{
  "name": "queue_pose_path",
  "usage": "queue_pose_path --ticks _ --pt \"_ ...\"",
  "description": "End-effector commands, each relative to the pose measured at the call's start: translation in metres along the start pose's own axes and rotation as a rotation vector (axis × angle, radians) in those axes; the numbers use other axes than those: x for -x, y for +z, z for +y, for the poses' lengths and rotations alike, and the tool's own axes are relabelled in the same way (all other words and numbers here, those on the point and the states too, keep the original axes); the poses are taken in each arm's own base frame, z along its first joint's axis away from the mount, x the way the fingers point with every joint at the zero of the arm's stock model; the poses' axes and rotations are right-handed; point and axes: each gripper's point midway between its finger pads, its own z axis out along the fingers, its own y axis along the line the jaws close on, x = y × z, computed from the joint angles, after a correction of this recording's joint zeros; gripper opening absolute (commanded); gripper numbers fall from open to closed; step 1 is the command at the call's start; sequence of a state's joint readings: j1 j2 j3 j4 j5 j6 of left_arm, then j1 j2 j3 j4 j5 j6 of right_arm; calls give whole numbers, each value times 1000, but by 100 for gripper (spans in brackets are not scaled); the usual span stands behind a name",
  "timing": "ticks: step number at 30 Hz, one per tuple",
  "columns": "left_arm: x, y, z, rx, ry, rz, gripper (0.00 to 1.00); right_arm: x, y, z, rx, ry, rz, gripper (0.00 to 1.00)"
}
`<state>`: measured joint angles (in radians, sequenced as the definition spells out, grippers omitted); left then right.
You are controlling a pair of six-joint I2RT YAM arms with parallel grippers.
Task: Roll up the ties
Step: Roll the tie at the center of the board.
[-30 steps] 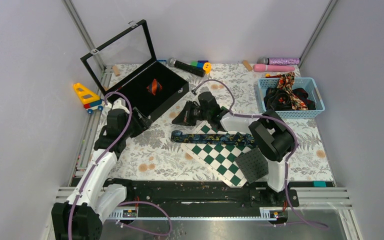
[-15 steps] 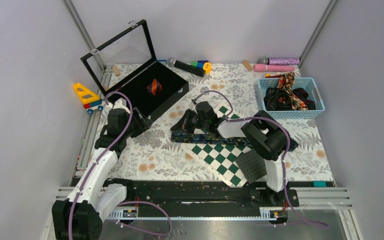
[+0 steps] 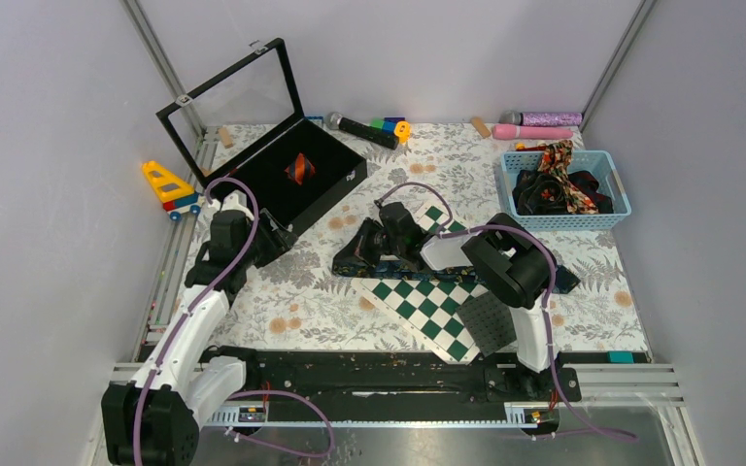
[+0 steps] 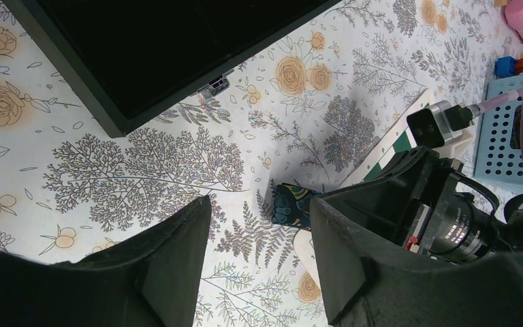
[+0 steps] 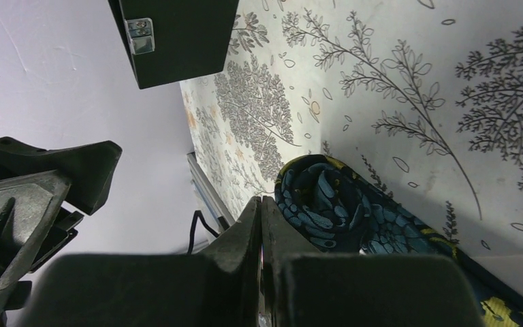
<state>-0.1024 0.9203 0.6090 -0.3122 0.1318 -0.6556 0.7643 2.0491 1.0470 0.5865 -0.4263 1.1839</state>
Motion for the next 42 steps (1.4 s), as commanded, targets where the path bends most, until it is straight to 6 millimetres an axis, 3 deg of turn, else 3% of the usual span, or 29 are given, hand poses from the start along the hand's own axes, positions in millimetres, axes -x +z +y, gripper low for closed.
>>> queue_pose_path --ticks 1,18,28,32,42 --pt "14 1 -14 -56 0 -41 56 1 5 -19 -66 -4 -22 0" --pt "12 2 -10 -45 1 -38 56 -7 2 -67 -244 18 -32 0" --pt "14 -2 -7 -30 11 -54 56 -11 1 -74 -304 7 -30 0" --pt "15 -3 -9 -36 11 -60 56 -8 -2 -50 -248 -44 -40 0" --pt "22 -9 -15 -50 3 -76 60 7 -35 61 -42 -176 -83 1"
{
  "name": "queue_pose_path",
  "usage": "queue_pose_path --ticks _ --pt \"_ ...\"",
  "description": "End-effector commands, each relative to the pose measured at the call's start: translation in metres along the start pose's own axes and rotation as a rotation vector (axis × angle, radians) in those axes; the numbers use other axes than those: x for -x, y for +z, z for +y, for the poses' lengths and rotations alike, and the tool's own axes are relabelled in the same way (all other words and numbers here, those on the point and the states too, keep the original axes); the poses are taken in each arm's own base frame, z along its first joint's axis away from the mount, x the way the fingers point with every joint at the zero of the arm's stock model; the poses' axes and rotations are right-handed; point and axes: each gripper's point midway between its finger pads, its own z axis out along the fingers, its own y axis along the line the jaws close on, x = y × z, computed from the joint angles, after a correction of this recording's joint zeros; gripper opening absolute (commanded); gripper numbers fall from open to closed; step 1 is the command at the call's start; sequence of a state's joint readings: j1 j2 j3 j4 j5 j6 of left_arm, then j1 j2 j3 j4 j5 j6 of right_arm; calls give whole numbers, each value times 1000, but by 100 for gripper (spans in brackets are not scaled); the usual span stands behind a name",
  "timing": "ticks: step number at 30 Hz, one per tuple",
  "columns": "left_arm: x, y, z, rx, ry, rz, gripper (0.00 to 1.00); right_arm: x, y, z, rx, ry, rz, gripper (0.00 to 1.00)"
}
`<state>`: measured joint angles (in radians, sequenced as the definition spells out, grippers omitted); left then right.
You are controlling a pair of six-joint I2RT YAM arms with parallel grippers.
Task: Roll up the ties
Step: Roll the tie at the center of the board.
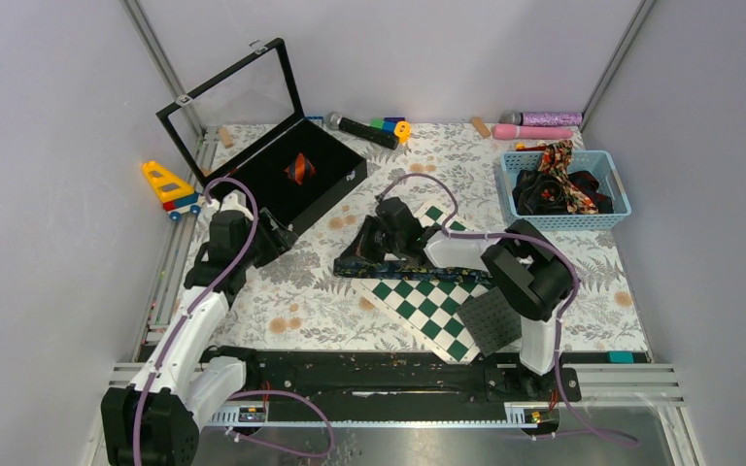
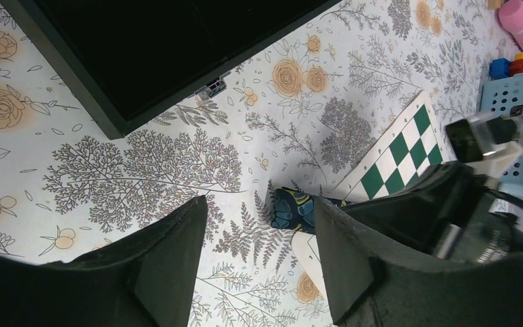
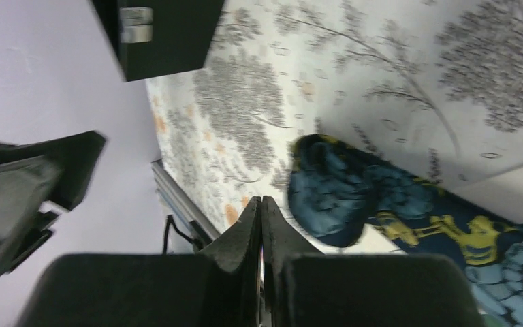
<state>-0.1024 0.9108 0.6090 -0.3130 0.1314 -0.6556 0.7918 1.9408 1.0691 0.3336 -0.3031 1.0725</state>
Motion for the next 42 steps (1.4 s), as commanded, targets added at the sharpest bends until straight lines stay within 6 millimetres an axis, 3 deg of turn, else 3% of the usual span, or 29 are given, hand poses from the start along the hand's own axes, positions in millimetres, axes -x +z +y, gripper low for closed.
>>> queue_pose_path --ticks 1,4,6,15,22,28,42 --pt "21 -8 -15 -48 1 -72 61 16 -30 69 127 -95 -47 1" --pt "22 -7 -17 -55 -4 -72 62 18 -38 83 162 -101 -48 2" --pt "21 -5 -18 -59 -5 -64 62 17 -40 81 150 -105 -46 2" --pt "-4 11 -37 -171 -13 19 64 11 -44 19 -86 -204 -24 3" --pt "-38 36 -52 -217 -16 98 64 2 -35 -1 -126 -232 32 3" --pt "-54 49 -45 -226 -34 117 64 0 -25 -8 -114 -229 42 3" --pt "-85 60 -35 -277 -57 172 61 -4 -8 -12 -67 -219 68 3"
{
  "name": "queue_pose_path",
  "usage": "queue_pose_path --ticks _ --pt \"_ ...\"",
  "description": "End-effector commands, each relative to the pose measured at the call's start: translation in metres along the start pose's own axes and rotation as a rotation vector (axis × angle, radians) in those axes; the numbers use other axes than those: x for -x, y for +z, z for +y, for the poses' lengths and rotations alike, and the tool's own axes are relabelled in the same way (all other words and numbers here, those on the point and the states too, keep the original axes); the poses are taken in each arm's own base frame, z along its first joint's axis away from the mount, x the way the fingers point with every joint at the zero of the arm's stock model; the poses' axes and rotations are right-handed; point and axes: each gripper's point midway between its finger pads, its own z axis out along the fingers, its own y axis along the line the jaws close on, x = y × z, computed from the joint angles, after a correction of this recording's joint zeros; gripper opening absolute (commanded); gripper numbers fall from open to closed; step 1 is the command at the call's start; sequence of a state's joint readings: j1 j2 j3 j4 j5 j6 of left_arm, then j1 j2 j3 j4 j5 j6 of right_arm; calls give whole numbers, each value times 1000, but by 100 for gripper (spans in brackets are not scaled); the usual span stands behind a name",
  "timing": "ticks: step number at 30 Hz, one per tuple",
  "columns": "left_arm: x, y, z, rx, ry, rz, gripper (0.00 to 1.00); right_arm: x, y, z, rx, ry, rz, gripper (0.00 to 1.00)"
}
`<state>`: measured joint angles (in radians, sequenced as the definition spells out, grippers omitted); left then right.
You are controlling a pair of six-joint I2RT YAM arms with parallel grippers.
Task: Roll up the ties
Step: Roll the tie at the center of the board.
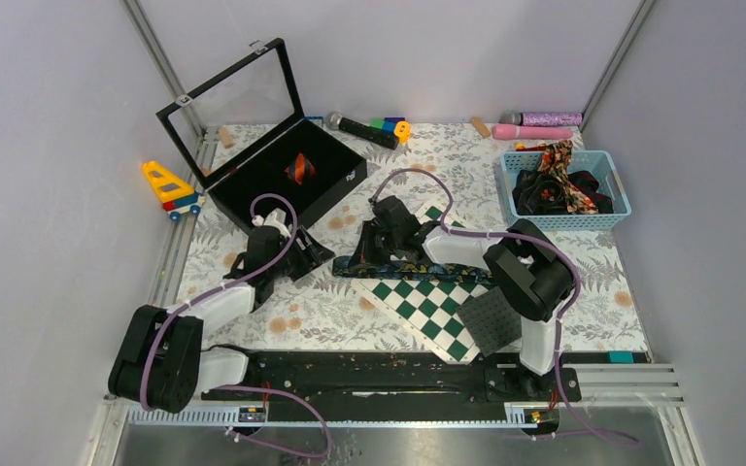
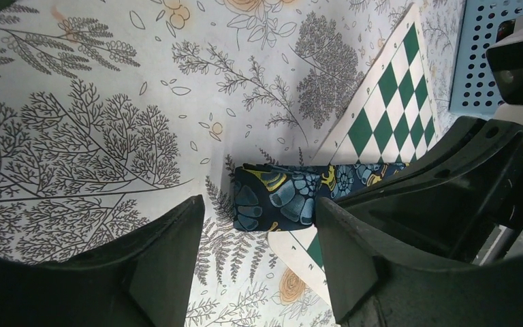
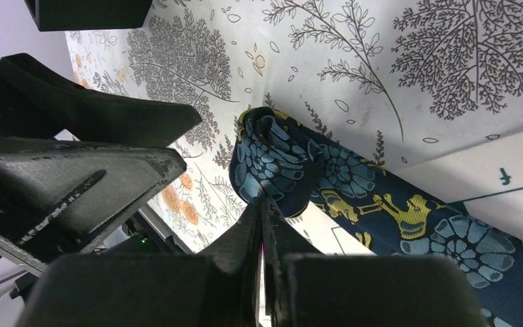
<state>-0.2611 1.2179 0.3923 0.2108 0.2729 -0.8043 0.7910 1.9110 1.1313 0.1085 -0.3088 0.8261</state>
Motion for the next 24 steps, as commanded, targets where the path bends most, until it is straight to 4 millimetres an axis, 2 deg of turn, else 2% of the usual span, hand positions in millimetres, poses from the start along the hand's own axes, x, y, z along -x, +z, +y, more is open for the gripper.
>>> queue_pose_path --ticks 1,12,18,24 --pt "2 3 -14 -90 11 -20 61 3 6 1 25 -13 -9 3" --pt "-3 10 -15 -119 17 -16 61 -3 4 -33 -102 12 -14 2" --pt "-12 17 -24 -159 49 14 59 -3 2 -42 -134 26 -23 1" --pt "-17 19 -19 -154 60 18 59 0 1 -44 -144 34 -30 1"
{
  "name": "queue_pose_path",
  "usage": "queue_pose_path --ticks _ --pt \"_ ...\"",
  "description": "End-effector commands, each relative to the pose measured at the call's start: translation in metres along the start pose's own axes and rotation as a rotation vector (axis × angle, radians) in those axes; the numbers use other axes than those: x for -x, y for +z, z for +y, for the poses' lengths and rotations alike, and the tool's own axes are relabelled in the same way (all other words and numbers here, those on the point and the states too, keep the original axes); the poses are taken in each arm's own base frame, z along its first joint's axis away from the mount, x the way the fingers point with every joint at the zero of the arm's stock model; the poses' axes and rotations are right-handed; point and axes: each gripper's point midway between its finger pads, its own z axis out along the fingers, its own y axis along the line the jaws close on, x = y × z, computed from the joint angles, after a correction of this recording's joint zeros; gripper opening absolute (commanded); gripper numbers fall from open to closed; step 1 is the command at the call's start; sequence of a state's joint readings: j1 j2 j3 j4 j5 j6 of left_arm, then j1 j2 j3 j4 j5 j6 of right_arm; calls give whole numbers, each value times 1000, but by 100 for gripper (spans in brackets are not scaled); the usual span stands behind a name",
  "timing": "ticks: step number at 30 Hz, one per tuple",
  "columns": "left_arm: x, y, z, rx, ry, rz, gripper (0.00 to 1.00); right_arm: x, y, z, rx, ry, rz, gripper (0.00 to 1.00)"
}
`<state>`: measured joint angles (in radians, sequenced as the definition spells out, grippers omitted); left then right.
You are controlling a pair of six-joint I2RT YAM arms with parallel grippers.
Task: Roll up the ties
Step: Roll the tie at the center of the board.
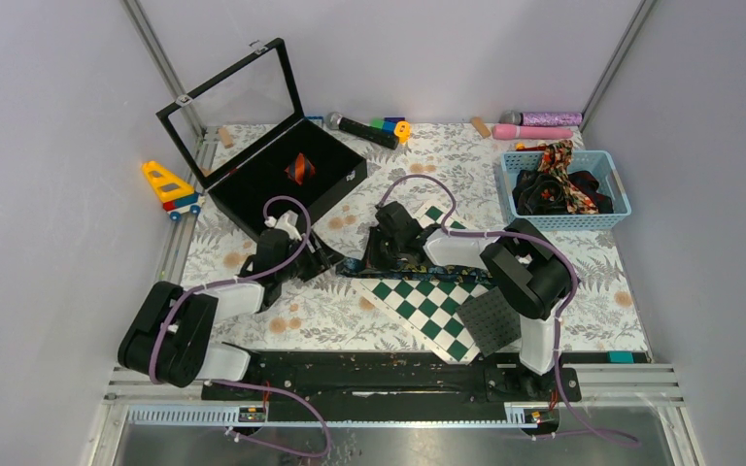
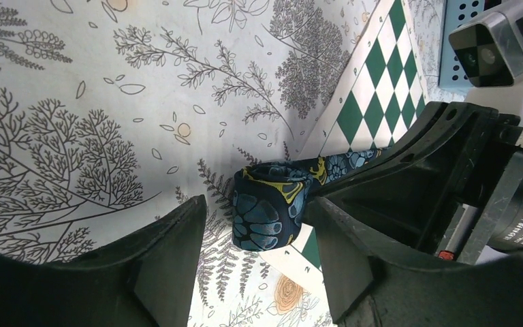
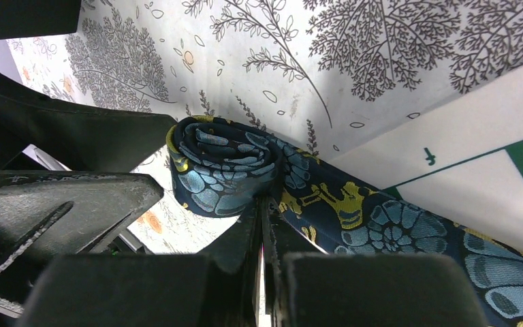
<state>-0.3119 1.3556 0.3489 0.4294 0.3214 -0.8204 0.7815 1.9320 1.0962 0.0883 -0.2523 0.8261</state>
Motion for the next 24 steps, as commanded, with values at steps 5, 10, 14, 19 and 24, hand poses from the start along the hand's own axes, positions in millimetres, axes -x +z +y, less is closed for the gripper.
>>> queue_pose_path --ticks 5,10,14,19,24 --pt "-1 3 -14 -103 59 -12 59 8 -3 -15 -54 19 -31 1" --pt "-8 5 -19 -155 80 4 58 10 -3 -13 -49 23 -31 1" --pt "-13 7 -18 -170 87 18 58 9 -2 -13 -47 21 -28 1" --pt "-15 11 -17 -177 80 22 56 10 -2 -13 -46 21 -27 1" --pt "-16 14 -22 -202 74 35 51 10 -2 -12 -45 20 -27 1"
